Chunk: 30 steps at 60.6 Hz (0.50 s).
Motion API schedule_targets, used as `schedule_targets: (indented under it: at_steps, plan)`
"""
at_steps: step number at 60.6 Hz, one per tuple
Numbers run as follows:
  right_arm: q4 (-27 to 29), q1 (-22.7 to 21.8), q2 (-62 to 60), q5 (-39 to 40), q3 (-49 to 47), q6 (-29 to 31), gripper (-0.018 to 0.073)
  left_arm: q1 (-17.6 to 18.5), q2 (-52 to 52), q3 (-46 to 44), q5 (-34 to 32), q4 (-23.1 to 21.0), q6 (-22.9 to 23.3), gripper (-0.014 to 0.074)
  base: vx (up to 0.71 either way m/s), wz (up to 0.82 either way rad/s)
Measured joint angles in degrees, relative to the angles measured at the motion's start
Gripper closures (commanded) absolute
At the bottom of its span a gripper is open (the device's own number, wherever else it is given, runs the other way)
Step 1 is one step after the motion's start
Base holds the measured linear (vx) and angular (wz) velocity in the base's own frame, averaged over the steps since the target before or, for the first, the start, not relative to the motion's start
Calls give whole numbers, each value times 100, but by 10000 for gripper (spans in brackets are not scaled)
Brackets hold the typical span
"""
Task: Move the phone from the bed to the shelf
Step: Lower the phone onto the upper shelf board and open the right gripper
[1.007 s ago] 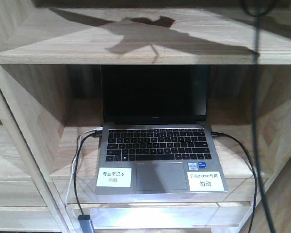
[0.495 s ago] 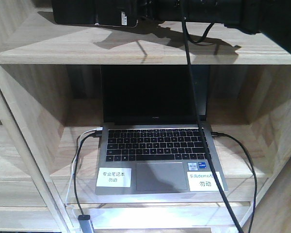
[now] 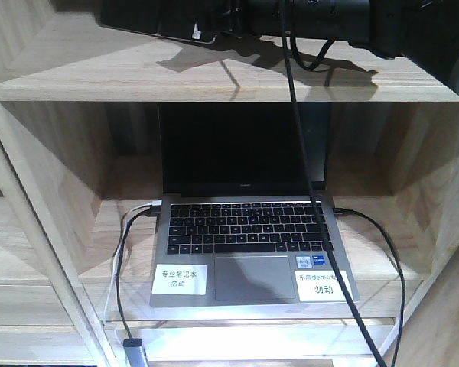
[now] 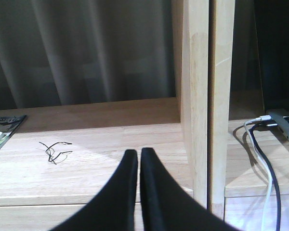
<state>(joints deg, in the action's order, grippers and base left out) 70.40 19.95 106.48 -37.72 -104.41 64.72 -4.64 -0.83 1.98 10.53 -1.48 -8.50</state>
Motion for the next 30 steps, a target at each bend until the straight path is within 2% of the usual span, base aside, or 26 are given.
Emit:
schedule_targets:
  at_steps: [8,13,30]
  plan:
    - [-28,0,0,144,0,0,-22,0,0,0,0,0,0,595,0,0]
    - [-28,0,0,271,0,2,-76,0,0,0,0,0,0,595,0,0]
    - [-253,0,0,466,0,7,-53,0,0,0,0,0,0,595,0,0]
